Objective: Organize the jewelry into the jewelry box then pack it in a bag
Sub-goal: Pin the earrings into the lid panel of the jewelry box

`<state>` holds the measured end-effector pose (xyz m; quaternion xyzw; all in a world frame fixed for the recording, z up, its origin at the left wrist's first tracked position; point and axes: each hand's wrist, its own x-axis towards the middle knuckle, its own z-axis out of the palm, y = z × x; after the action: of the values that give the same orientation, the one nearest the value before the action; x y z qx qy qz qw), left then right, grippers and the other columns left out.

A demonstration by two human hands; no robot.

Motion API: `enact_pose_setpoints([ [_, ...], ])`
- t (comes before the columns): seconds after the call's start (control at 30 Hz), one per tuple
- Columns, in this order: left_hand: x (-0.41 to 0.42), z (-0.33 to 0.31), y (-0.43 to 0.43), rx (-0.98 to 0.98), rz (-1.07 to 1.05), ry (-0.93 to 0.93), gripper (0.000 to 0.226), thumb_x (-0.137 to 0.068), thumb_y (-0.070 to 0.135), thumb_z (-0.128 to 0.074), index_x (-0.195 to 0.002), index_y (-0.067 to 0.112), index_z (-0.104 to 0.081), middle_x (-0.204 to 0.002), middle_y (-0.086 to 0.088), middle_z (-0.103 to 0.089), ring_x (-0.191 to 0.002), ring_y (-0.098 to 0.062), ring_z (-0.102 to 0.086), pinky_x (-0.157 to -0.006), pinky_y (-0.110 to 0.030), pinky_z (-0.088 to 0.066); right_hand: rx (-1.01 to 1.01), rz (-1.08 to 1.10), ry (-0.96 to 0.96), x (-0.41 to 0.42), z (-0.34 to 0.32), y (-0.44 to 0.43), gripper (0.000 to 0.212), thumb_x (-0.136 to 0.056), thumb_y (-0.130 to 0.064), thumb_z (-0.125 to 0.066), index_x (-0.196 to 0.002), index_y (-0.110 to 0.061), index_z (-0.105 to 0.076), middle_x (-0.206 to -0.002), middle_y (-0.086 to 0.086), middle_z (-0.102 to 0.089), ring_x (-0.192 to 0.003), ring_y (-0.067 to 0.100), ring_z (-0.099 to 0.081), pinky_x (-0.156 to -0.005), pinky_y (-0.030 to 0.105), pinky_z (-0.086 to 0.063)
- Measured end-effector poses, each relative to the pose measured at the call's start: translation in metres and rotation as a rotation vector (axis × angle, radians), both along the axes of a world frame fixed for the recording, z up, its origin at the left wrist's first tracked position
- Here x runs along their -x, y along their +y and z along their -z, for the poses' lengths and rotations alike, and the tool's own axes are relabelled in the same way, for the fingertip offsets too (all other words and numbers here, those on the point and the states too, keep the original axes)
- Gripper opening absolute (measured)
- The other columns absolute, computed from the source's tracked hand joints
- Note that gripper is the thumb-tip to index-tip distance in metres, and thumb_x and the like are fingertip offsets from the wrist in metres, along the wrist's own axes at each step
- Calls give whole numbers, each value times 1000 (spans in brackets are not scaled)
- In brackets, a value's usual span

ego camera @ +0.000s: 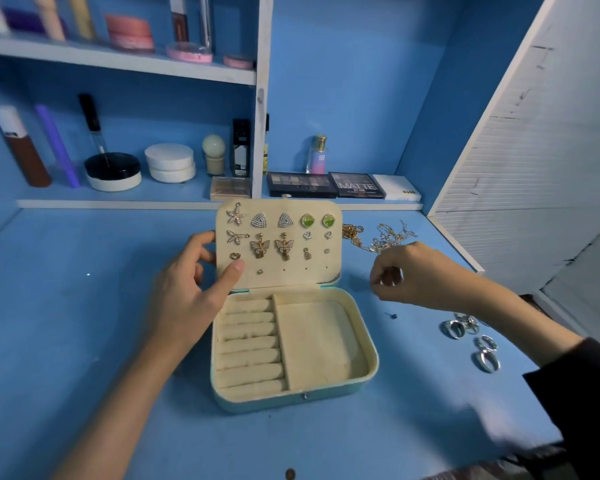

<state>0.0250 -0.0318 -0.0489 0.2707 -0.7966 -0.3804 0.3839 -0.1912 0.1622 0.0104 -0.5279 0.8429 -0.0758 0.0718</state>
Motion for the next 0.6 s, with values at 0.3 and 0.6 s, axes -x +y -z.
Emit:
enact_pose_setpoints([
  [0.3, 0, 4, -3, -24, 5, -1, 29, -77, 46, -54, -105, 40, -54, -81, 19, -62, -70, -8, -51, -62, -21, -39, 417, -321, -94, -42, 4, -46, 4, -80, -16, -70, -81, -20, -69, -65, -18, -49, -60, 7, -49, -59, 11, -37],
  [0.6, 0, 6, -7, -25, 8, 6, 40, -75, 46, -52, -112, 31, -58, -87, 9, -64, -68, -12, -50, -62, -32, -44, 454, -288, -82, -47, 19, -64, 8, -78, -21, -66, -83, -20, -72, -67, -4, -56, -60, 3, -47, -59, 40, -50],
])
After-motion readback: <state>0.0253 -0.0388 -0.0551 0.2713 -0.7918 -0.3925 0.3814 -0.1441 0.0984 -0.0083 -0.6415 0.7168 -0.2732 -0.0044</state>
